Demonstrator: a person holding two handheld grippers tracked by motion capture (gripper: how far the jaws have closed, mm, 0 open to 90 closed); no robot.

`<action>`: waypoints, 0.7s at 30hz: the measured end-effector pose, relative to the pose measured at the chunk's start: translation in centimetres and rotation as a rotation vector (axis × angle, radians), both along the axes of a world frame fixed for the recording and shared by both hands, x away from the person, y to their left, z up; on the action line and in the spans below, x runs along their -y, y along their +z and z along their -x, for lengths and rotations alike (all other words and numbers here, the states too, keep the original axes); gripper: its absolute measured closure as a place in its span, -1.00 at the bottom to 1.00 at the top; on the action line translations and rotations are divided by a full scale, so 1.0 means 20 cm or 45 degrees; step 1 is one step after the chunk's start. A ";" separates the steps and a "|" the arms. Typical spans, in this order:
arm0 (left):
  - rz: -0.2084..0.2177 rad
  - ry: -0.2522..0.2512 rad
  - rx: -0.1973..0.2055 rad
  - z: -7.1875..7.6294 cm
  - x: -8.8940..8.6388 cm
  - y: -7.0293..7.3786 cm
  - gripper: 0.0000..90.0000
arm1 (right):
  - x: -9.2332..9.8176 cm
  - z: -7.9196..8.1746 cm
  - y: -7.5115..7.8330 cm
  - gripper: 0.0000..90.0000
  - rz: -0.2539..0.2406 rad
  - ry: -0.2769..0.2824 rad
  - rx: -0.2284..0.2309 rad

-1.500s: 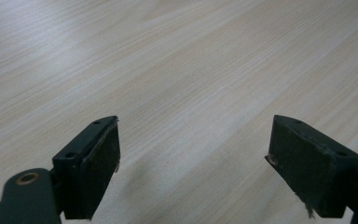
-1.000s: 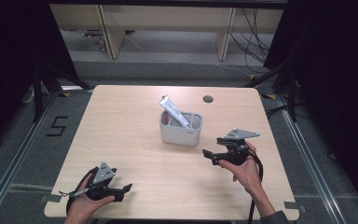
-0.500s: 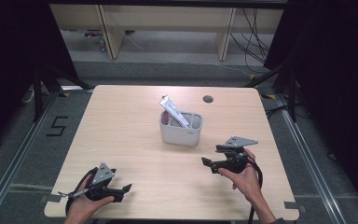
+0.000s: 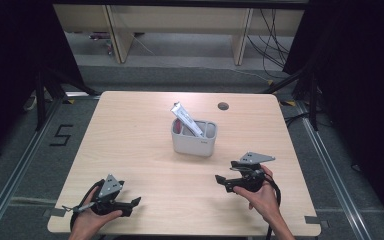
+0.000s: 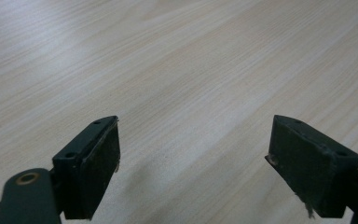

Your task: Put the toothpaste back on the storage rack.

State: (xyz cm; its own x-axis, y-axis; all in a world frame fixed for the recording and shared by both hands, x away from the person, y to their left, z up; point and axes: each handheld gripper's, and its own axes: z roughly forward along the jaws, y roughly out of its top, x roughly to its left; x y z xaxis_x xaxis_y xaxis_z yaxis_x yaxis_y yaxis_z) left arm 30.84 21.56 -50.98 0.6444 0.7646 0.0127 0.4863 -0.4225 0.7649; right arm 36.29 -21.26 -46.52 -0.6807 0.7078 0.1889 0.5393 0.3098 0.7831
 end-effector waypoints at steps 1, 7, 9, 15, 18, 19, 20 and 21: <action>0.013 -0.008 -0.007 0.00 0.00 0.00 -0.64 | 0.01 -0.01 -0.01 -0.61 0.021 0.022 0.037; 0.006 -0.004 -0.008 0.01 0.00 0.01 -0.64 | 0.01 0.02 -0.04 -0.61 0.020 0.037 0.010; 0.016 -0.006 0.000 0.01 0.00 0.01 -0.64 | 0.01 0.04 -0.05 -0.61 0.006 0.027 -0.015; 0.011 0.003 -0.008 0.01 0.00 0.01 -0.64 | 0.02 0.07 -0.06 -0.61 0.003 0.028 -0.020; 0.012 0.004 -0.009 0.01 0.00 0.01 -0.64 | 0.04 0.08 -0.07 -0.61 0.031 0.024 0.014; 0.016 0.002 -0.003 0.01 0.00 0.01 -0.64 | 0.04 0.09 -0.07 -0.61 0.002 0.021 -0.023; 0.016 0.001 -0.002 0.01 0.00 0.01 -0.64 | 0.05 0.09 -0.08 -0.61 0.019 0.032 -0.001; 0.018 0.002 0.000 0.01 0.00 0.01 -0.64 | 0.05 0.09 -0.08 -0.61 0.002 0.048 -0.010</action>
